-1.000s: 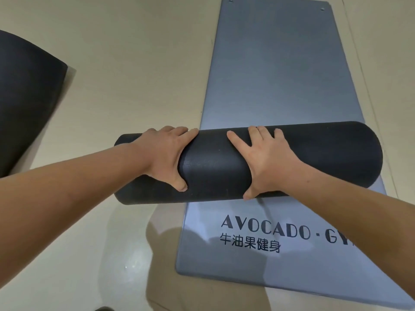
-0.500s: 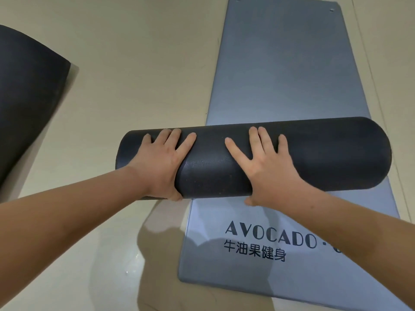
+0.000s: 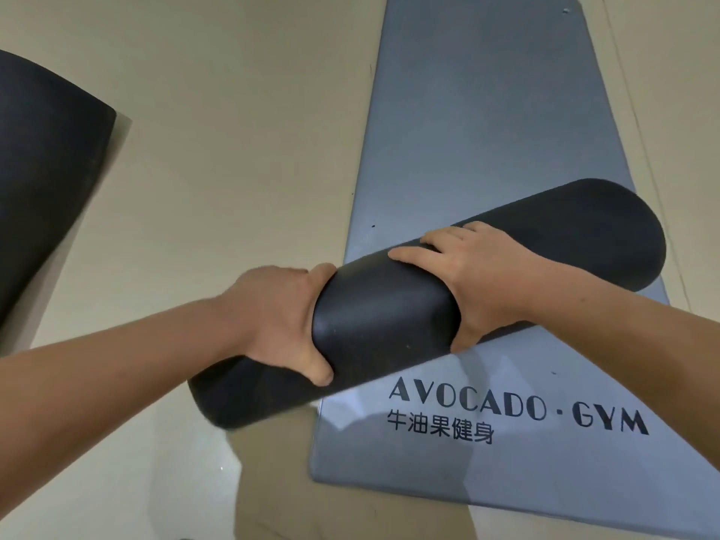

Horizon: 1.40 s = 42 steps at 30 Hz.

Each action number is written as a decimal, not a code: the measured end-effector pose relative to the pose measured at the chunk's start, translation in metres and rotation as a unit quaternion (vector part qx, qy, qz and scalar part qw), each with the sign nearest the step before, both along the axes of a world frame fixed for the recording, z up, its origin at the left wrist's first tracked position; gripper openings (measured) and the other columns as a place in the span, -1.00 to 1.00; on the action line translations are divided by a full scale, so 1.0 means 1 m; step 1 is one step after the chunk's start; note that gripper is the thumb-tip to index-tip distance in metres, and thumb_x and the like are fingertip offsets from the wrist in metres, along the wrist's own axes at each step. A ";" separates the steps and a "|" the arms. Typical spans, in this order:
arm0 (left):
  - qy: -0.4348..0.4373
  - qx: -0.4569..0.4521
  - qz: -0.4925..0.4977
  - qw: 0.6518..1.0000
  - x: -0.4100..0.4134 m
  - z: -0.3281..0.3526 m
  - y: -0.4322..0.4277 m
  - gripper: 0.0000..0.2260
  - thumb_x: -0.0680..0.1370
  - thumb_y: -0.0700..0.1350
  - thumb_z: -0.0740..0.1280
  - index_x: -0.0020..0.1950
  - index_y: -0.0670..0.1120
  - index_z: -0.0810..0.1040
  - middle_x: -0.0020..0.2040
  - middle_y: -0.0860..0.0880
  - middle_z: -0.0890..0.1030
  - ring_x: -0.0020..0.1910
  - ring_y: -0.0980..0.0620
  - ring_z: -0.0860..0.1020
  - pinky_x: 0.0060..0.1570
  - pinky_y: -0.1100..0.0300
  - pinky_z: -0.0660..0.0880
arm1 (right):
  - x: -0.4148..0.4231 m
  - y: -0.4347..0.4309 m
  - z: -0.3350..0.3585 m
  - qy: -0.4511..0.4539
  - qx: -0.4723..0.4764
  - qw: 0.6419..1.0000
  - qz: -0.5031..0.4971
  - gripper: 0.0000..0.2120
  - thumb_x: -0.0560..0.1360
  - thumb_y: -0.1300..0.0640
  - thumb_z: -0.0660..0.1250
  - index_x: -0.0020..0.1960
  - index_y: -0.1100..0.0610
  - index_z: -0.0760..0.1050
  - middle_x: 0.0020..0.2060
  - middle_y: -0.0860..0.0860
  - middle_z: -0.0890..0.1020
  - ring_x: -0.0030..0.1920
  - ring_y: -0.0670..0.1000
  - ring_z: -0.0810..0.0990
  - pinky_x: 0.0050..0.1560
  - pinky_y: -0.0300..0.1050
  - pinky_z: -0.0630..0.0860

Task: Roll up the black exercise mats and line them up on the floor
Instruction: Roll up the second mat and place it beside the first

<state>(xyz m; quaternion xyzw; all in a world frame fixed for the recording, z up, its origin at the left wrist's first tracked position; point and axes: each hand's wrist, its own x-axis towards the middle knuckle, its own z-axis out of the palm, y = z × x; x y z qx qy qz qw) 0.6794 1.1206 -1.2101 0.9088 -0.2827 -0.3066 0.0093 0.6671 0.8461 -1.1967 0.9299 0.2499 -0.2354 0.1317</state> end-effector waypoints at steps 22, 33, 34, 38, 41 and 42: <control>0.214 -0.154 0.322 0.909 -0.036 -0.017 -0.012 -0.04 -0.03 0.45 0.69 0.31 0.27 0.49 0.13 0.22 0.69 0.09 0.08 0.70 0.18 0.00 0.63 | -0.092 -0.001 -0.077 0.154 0.603 0.476 -0.622 0.34 0.30 -0.21 0.72 0.56 -0.55 -0.32 0.64 -0.10 0.32 0.43 0.10 0.58 0.15 0.23 0.70; 0.323 -0.213 0.364 0.847 -0.050 -0.022 -0.015 -0.11 0.19 0.31 0.72 0.44 0.24 0.43 0.17 0.22 0.67 0.13 0.17 0.66 0.12 0.17 0.56 | -0.090 0.002 -0.068 0.226 0.565 0.462 -0.645 0.03 0.28 -0.36 0.64 0.47 -0.61 0.00 0.45 -0.17 0.46 0.28 0.19 0.63 0.05 0.30 0.71; 0.338 -0.209 0.364 0.842 -0.048 -0.023 -0.009 -0.08 0.18 0.33 0.72 0.46 0.27 0.41 0.18 0.18 0.67 0.13 0.15 0.67 0.14 0.15 0.55 | -0.098 0.009 -0.072 0.220 0.583 0.429 -0.654 -0.02 0.29 -0.34 0.64 0.47 -0.60 0.06 0.44 -0.17 0.50 0.29 0.17 0.63 0.04 0.26 0.72; 0.353 -0.249 0.399 0.809 -0.047 -0.029 0.006 -0.05 0.16 0.22 0.77 0.44 0.32 0.37 -0.02 0.08 0.76 -0.02 0.09 0.76 0.12 0.08 0.60 | -0.123 0.034 -0.098 0.211 0.650 0.297 -0.667 -0.02 0.18 -0.41 0.68 0.51 -0.41 0.34 0.42 -0.17 0.59 0.42 0.09 0.58 0.30 0.34 0.60; 0.342 -0.291 0.427 0.785 -0.052 -0.037 0.003 -0.13 0.19 0.08 0.76 0.39 0.27 0.39 -0.07 0.13 0.77 -0.06 0.05 0.77 0.05 0.07 0.61 | -0.126 0.040 -0.104 0.200 0.668 0.294 -0.654 -0.05 0.19 -0.43 0.65 0.51 -0.33 0.40 0.40 -0.19 0.62 0.42 0.03 0.59 0.35 0.28 0.58; 0.347 -0.297 0.428 0.780 -0.054 -0.038 -0.001 -0.13 0.20 0.07 0.76 0.39 0.26 0.39 -0.06 0.12 0.77 -0.05 0.03 0.78 0.06 0.06 0.61 | -0.127 0.037 -0.103 0.198 0.669 0.295 -0.652 -0.08 0.22 -0.43 0.64 0.51 -0.33 0.40 0.39 -0.19 0.62 0.42 0.02 0.59 0.33 0.26 0.60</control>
